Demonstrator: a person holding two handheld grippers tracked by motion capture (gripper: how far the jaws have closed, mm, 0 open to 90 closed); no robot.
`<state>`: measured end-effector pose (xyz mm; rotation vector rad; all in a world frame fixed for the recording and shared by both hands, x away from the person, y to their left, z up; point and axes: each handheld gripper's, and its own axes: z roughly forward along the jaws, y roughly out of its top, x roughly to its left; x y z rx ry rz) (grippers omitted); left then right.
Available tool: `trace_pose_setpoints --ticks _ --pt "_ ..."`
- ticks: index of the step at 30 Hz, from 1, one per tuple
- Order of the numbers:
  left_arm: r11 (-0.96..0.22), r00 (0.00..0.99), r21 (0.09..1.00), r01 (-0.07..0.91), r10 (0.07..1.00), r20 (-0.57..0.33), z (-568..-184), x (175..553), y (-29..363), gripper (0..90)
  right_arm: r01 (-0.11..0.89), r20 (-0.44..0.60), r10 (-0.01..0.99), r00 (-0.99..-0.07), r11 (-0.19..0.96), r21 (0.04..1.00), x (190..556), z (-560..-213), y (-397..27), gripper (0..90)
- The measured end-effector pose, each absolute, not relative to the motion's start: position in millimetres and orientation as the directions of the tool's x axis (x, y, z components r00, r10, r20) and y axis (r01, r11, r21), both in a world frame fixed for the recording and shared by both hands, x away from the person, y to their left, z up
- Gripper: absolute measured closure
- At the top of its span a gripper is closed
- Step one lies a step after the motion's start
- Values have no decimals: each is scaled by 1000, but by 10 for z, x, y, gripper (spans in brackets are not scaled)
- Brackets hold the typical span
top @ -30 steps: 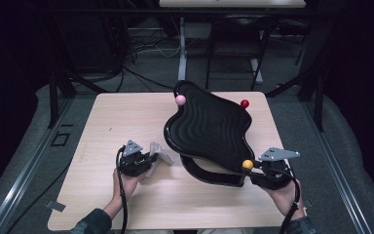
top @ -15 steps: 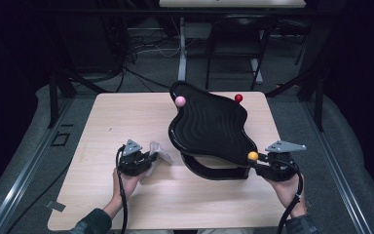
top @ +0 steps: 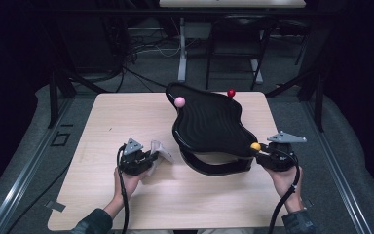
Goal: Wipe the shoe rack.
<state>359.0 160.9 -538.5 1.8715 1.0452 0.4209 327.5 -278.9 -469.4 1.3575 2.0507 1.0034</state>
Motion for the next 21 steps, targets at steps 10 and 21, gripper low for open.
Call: trace_pose_setpoints --ticks 10,21 --pt "-226 610 859 460 783 -121 -5284 3661 1457 755 565 -21 946 -324 212 797 3487 -4671 -2798 587" --pt "-217 639 878 426 760 -122 -5060 3912 1198 743 562 -20 945 -327 212 800 3500 -4696 -2808 594"
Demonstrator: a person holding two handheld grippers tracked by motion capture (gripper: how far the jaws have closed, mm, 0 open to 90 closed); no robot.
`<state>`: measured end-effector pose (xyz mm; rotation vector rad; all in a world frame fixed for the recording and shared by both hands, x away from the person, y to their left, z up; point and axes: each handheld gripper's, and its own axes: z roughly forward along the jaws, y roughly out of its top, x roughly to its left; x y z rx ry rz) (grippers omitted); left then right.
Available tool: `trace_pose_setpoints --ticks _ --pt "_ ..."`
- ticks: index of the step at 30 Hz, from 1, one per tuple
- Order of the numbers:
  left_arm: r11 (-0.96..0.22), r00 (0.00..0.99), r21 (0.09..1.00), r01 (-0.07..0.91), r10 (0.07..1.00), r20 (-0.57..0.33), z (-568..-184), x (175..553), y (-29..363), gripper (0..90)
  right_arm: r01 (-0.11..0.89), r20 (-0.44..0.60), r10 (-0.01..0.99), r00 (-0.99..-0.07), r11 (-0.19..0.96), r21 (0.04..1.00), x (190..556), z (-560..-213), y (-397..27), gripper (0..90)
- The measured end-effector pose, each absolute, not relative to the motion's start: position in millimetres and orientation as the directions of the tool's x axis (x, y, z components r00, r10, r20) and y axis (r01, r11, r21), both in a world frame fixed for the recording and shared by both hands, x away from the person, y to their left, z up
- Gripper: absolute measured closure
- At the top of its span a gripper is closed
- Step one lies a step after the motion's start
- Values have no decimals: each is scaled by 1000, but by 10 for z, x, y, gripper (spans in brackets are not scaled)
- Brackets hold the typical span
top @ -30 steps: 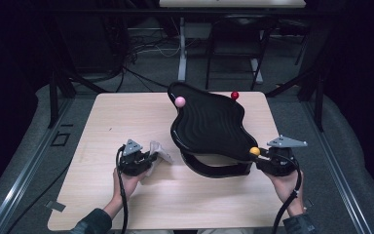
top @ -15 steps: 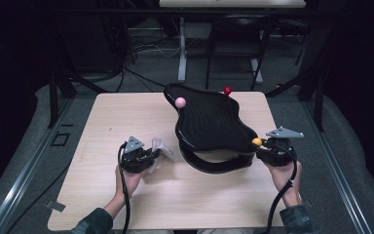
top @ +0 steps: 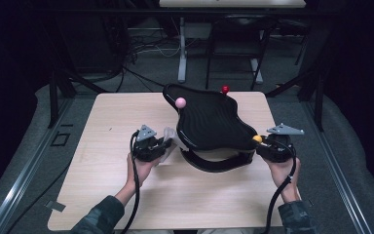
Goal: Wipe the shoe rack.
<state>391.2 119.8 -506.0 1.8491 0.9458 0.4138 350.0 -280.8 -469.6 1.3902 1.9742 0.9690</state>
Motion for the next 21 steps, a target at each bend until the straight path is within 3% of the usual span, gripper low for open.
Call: trace_pose_setpoints --ticks 12,21 --pt "-196 671 920 339 736 -90 -4638 4086 1088 744 553 -25 941 -336 219 804 3499 -4707 -2813 595" --pt "-211 689 916 341 719 -91 -4645 4142 1028 757 552 -27 942 -336 220 805 3499 -4711 -2810 595"
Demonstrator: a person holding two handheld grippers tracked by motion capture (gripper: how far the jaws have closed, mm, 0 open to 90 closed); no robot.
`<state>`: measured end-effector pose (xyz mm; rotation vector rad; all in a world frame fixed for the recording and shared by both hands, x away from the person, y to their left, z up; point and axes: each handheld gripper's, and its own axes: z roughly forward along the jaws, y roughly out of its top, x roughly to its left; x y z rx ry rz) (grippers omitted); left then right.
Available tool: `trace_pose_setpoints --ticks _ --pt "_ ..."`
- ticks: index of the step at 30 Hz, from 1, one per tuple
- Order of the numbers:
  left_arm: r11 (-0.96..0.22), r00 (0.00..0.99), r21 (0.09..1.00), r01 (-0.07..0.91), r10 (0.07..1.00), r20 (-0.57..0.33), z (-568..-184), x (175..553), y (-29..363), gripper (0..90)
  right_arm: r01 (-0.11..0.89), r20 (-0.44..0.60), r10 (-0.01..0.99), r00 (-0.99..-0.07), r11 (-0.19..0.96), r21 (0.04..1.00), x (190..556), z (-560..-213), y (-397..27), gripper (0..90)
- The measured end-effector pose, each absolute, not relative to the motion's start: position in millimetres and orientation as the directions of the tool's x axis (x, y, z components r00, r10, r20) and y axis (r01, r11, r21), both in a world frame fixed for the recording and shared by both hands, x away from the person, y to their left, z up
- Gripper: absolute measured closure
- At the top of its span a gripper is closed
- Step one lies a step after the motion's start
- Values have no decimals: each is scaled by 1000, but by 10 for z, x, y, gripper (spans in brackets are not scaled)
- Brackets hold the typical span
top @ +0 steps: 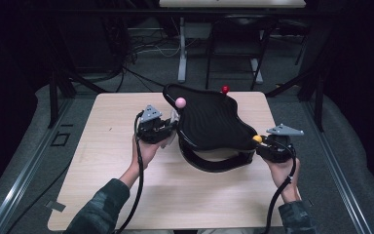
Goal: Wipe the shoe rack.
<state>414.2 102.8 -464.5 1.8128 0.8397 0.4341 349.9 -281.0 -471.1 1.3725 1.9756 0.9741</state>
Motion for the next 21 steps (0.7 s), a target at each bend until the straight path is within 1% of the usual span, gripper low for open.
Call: trace_pose_setpoints --ticks 6,9,11,21 --pt "-198 685 918 343 722 -100 -4715 4142 1025 763 550 -31 941 -336 223 805 3501 -4712 -2807 596" --pt "-215 685 909 358 722 -99 -4782 4132 1033 764 550 -33 941 -337 225 804 3501 -4711 -2806 596" --pt "-232 686 902 365 722 -92 -4854 4127 1024 763 550 -35 941 -338 227 804 3501 -4711 -2805 596" --pt "-262 678 864 431 725 -119 -5242 4132 968 762 550 -35 940 -340 229 803 3503 -4710 -2807 596"
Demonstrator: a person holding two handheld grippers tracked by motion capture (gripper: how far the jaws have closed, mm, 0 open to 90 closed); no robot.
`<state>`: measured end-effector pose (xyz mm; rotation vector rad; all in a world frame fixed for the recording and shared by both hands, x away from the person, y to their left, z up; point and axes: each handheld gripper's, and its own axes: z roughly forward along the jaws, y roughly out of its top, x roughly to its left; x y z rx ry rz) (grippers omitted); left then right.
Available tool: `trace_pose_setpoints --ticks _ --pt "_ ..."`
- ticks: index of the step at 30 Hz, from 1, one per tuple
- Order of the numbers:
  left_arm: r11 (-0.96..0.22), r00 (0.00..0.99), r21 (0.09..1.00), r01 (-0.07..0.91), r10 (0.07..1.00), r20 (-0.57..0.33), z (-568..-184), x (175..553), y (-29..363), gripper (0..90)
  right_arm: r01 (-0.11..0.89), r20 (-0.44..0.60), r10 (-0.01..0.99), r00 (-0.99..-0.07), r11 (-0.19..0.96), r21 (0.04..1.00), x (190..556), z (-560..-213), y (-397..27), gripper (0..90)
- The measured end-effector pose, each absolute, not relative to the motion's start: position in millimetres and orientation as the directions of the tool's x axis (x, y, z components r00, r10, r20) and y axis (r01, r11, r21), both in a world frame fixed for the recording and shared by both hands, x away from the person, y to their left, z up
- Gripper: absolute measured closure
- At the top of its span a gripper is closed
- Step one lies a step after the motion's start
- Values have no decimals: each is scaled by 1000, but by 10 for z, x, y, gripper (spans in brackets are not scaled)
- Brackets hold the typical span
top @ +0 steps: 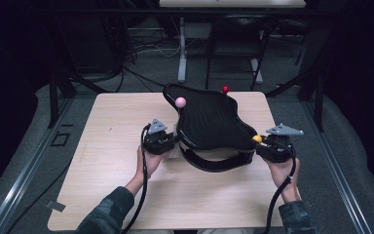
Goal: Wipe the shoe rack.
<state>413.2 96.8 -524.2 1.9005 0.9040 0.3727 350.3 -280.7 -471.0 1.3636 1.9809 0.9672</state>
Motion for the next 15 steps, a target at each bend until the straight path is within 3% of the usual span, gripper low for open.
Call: trace_pose_setpoints --ticks 15 --pt "-307 657 798 518 741 -141 -5686 4177 899 760 549 -37 939 -341 231 803 3503 -4711 -2807 596"
